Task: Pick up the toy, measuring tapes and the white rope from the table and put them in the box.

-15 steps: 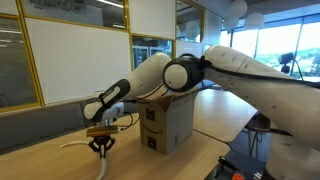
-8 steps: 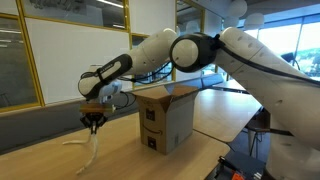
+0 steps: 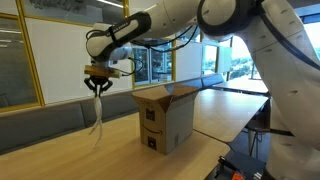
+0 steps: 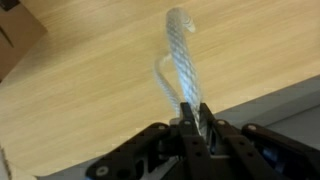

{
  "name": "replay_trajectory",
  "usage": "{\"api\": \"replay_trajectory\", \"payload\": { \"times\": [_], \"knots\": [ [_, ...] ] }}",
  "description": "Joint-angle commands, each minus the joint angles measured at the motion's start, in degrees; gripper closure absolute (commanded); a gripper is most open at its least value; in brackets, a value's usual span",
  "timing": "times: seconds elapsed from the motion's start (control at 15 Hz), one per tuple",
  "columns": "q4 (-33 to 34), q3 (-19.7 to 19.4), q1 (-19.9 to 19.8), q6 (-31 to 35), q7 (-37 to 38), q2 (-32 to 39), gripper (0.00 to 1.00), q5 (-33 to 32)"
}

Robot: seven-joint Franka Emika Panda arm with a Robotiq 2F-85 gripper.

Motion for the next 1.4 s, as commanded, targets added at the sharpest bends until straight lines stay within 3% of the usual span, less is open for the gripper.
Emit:
{"api": "replay_trajectory", "payload": {
  "times": [0.0, 0.47, 0.53, 0.8, 0.87, 1.13, 1.33],
  "knots": [
    [-5.67, -1.26, 0.42, -0.61, 4.78, -10.99, 0.88, -7.04],
    [-3.2, 0.72, -4.28, -11.88, 12.25, -25.17, 0.88, -20.0],
    [-4.5, -1.97, -2.67, -12.85, 13.02, -27.88, 0.89, -20.64],
    [-10.68, -3.96, -5.47, -16.81, 16.75, -36.91, 0.89, -24.35],
    [-12.03, 0.0, -11.19, -17.76, 17.4, -38.41, 0.88, -24.32],
    [-16.81, 0.14, -18.09, -18.77, 15.27, -41.49, 0.88, -20.63],
    [-19.75, -0.04, -21.11, -18.09, 14.04, -40.4, 0.89, -17.72]
  ]
}}
